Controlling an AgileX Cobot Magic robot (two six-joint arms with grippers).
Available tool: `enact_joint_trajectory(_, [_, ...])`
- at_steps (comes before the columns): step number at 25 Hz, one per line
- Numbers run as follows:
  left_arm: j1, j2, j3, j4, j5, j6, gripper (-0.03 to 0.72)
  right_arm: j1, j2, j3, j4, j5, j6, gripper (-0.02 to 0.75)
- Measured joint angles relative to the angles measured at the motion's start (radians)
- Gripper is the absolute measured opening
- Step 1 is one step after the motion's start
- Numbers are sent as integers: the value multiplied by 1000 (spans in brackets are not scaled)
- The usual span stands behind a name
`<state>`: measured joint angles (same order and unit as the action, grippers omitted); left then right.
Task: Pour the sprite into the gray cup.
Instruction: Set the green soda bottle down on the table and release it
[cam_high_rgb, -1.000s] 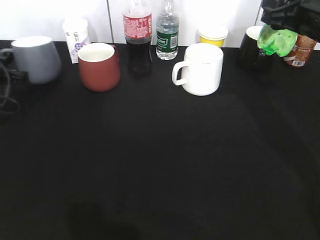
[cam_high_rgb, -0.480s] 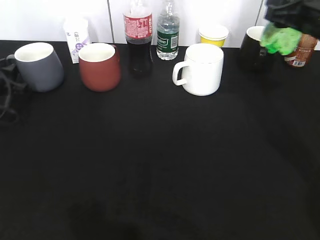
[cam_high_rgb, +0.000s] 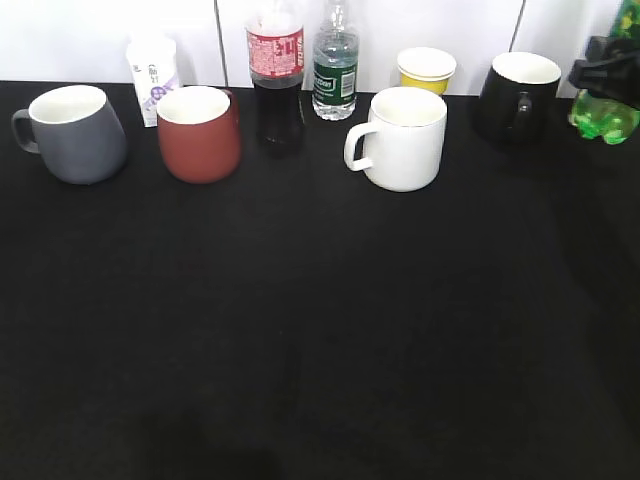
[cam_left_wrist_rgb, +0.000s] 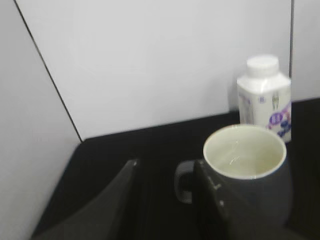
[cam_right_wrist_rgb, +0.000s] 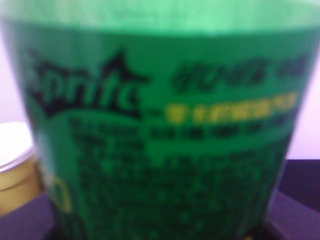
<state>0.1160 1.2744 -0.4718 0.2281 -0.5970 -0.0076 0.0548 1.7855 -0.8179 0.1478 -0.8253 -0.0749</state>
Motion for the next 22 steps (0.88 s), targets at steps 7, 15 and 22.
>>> enact_joint_trajectory(7, [0, -20, 0, 4, 57, -21, 269, -6, 180, -1, -9, -130, 11, 438])
enact_joint_trajectory(15, [0, -20, 0, 5, 57, -21, 269, -6, 248, 28, 33, -241, 12, 505])
enact_joint_trajectory(22, [0, -20, 0, 6, 57, -21, 265, -6, 211, 105, 35, -272, 13, 601])
